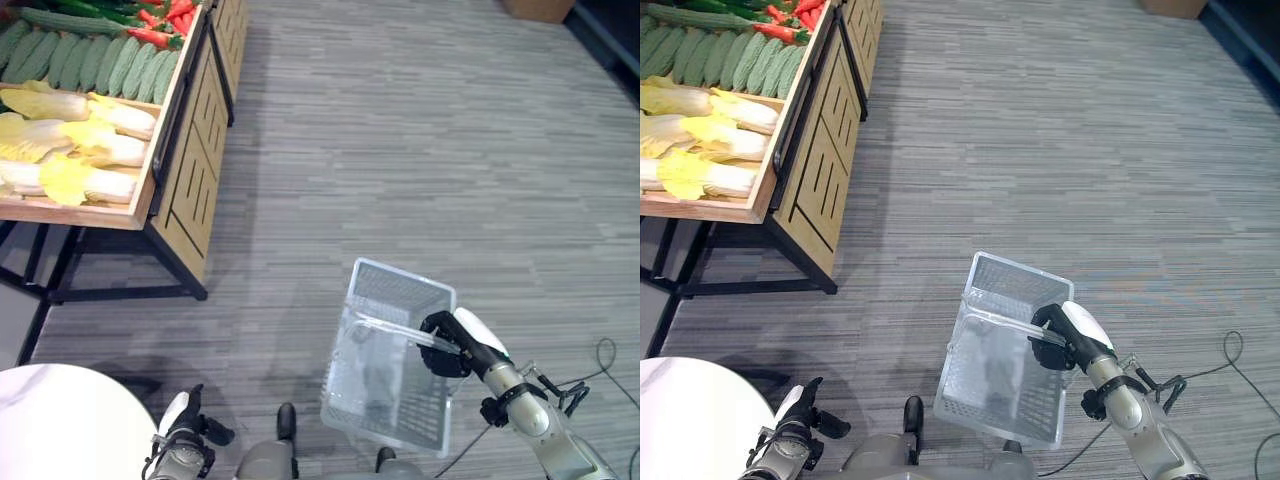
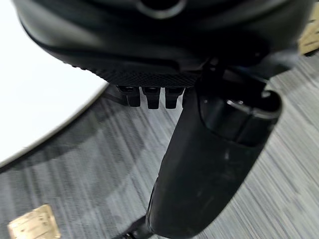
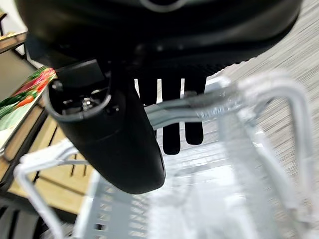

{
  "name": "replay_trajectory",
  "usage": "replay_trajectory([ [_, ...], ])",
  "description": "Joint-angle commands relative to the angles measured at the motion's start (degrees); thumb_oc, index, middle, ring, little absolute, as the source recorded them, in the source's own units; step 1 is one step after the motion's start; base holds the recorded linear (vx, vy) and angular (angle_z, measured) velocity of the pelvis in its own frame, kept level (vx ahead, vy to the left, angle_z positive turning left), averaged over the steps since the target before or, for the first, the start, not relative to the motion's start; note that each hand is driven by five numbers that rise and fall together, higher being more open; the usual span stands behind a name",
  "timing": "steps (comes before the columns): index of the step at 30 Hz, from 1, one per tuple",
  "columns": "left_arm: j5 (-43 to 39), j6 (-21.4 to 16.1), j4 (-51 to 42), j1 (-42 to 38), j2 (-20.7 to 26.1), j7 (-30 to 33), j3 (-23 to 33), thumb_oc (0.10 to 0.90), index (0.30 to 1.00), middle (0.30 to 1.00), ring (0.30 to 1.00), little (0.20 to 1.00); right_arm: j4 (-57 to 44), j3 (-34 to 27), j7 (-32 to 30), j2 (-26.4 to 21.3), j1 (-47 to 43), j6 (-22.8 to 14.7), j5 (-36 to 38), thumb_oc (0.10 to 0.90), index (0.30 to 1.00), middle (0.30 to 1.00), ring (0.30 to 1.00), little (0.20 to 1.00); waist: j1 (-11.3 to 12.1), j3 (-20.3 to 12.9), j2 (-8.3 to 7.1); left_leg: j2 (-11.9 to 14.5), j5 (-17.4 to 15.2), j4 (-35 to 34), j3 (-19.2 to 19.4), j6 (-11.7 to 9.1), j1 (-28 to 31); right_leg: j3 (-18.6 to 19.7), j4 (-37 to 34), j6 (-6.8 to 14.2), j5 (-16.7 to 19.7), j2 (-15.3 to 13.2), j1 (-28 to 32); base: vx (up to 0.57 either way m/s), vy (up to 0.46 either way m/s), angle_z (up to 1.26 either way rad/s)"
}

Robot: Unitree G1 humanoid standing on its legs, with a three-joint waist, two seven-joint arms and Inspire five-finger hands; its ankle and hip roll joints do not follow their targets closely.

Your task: Get the vegetables into the basket

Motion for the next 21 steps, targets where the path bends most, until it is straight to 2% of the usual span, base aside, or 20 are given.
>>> replay_trajectory([
  [1,-0.2,-0.6,0.2,-0.6,1.8,2.1,0.7,0.9,1.0,1.0,1.0,1.0,-5.1,-1.8,-4.9,-1.3,-5.6,-3.7,3.7,0.4,0.3,0.3,0.3,0.3,0.2,-1.4,0.13,1.0,-3.2,0.2,0.4,-2.3,2.7,-1.2,5.9,1.3,7.7,0.5,-4.4,0.16,0.067,-0.16],
  [5,-0.5,-0.6,1.1,-1.6,1.6,2.2,0.4,0.9,1.0,1.0,1.0,1.0,-5.0,-1.5,-5.3,-1.2,-6.2,-3.8,3.8,0.4,0.3,0.3,0.3,0.3,-0.6,-0.7,0.43,1.4,-4.4,0.0,0.2,-2.9,4.7,-4.3,0.2,0.4,6.3,0.2,-6.5,0.17,-0.042,-0.01],
  [6,-0.3,-0.6,1.6,-2.3,1.2,2.2,-0.1,0.9,1.0,1.0,1.0,1.0,-4.8,-1.5,-6.1,-1.1,-6.7,-3.8,4.1,0.4,0.3,0.3,0.3,0.3,-1.3,-0.5,0.14,1.5,-5.4,0.0,-0.2,-3.7,5.6,-4.2,-6.8,0.6,6.0,0.2,-7.3,0.14,-0.088,0.22],
  [7,-0.3,-0.7,1.7,-2.3,1.2,2.2,-0.1,0.9,1.0,1.0,1.0,1.0,-4.7,-1.5,-6.1,-1.1,-6.8,-3.8,4.1,0.4,0.3,0.3,0.3,0.3,-1.4,-0.3,0.29,1.7,-5.5,0.0,-0.3,-3.7,5.9,-4.4,-7.1,0.6,6.1,0.4,-6.8,0.25,-0.152,0.19],
  [9,0.0,-0.6,3.0,-3.1,0.8,2.2,0.1,0.9,1.0,1.0,1.0,1.0,-4.2,-1.0,-6.8,-0.9,-7.4,-3.8,4.0,0.4,0.3,0.3,0.3,0.3,-2.3,-0.2,0.0,2.6,-7.4,0.2,-1.4,-5.0,8.5,-2.6,-15.5,1.9,9.2,0.1,-8.8,0.35,-0.207,0.08],
  [10,0.2,-0.6,3.2,-3.1,0.7,2.2,0.2,0.9,1.0,1.0,1.0,1.0,-4.3,-0.9,-7.0,-1.1,-7.2,-3.7,3.6,0.4,0.3,0.3,0.3,0.3,-2.8,-0.3,-0.15,2.9,-7.9,0.2,-1.9,-5.4,9.5,-1.1,-17.0,2.3,10.3,0.1,-9.8,0.4,-0.247,0.1],
  [12,0.5,-0.5,4.5,-2.3,0.1,2.1,0.5,0.9,1.0,1.0,1.0,1.0,-4.7,-1.7,-6.7,-1.5,-5.9,-3.7,3.1,0.4,0.3,0.3,0.3,0.3,-3.1,-1.1,-0.21,3.8,-9.5,0.4,-3.3,-6.3,11.9,-0.1,-16.8,2.5,10.8,0.9,-9.6,0.34,-0.227,0.26],
  [14,0.5,-0.5,4.5,-2.3,0.1,2.1,0.5,0.9,1.0,1.0,1.0,1.0,-4.8,-1.7,-6.7,-1.5,-5.8,-3.7,3.1,0.4,0.3,0.3,0.3,0.3,-3.2,-1.1,-0.1,3.9,-9.5,0.4,-3.4,-6.3,12.0,-0.2,-16.8,2.4,10.7,0.9,-9.5,0.18,-0.153,0.62],
  [15,1.2,-0.4,5.4,-1.5,-0.2,2.0,0.6,0.9,1.0,1.0,1.0,1.0,-4.3,-1.8,-6.4,-2.1,-5.5,-3.8,3.1,0.4,0.3,0.3,0.3,0.3,-3.1,-2.1,0.25,5.4,-10.0,1.6,-3.9,-7.0,12.9,-1.6,-16.5,1.7,10.2,1.9,-8.5,0.27,-0.275,0.59],
  [17,0.6,-0.2,6.2,-0.6,-0.5,1.7,1.3,0.9,1.0,1.0,1.0,1.0,-4.7,-2.5,-6.1,-3.5,-5.0,-4.2,3.7,0.4,0.3,0.3,0.3,0.3,-3.1,-2.5,1.2,7.2,-8.0,4.1,-5.3,-8.0,12.2,-2.2,-15.1,0.2,8.4,3.8,-7.9,0.25,-0.29,0.23],
  [18,0.6,-0.2,6.1,-0.5,-0.6,1.7,1.2,0.9,1.0,1.0,1.0,1.0,-4.7,-2.5,-6.1,-3.5,-4.9,-4.2,3.7,0.4,0.3,0.3,0.3,0.3,-3.2,-2.6,1.31,7.3,-8.0,4.1,-5.4,-8.1,12.1,-2.4,-15.0,0.1,8.3,3.9,-7.9,0.17,-0.248,0.08],
  [19,0.3,-0.1,7.2,-0.5,-1.1,1.8,1.4,0.9,1.0,1.0,1.0,1.0,-5.4,-3.0,-6.3,-4.5,-4.6,-4.5,4.2,0.4,0.3,0.3,0.3,0.3,-3.4,-2.3,1.83,8.1,-6.3,6.5,-6.2,-8.7,11.0,-3.3,-14.1,-0.9,7.0,4.7,-7.4,0.1,-0.147,0.08],
  [21,0.6,0.0,7.6,-0.6,-1.3,1.8,1.2,0.9,1.0,1.0,1.0,1.0,-5.3,-3.3,-6.4,-5.1,-4.7,-4.6,4.7,0.4,0.3,0.3,0.3,0.3,-3.5,-2.3,2.1,8.6,-5.1,8.0,-6.8,-9.2,10.6,-3.7,-13.6,-1.6,6.1,5.2,-7.1,0.16,-0.217,0.23],
])
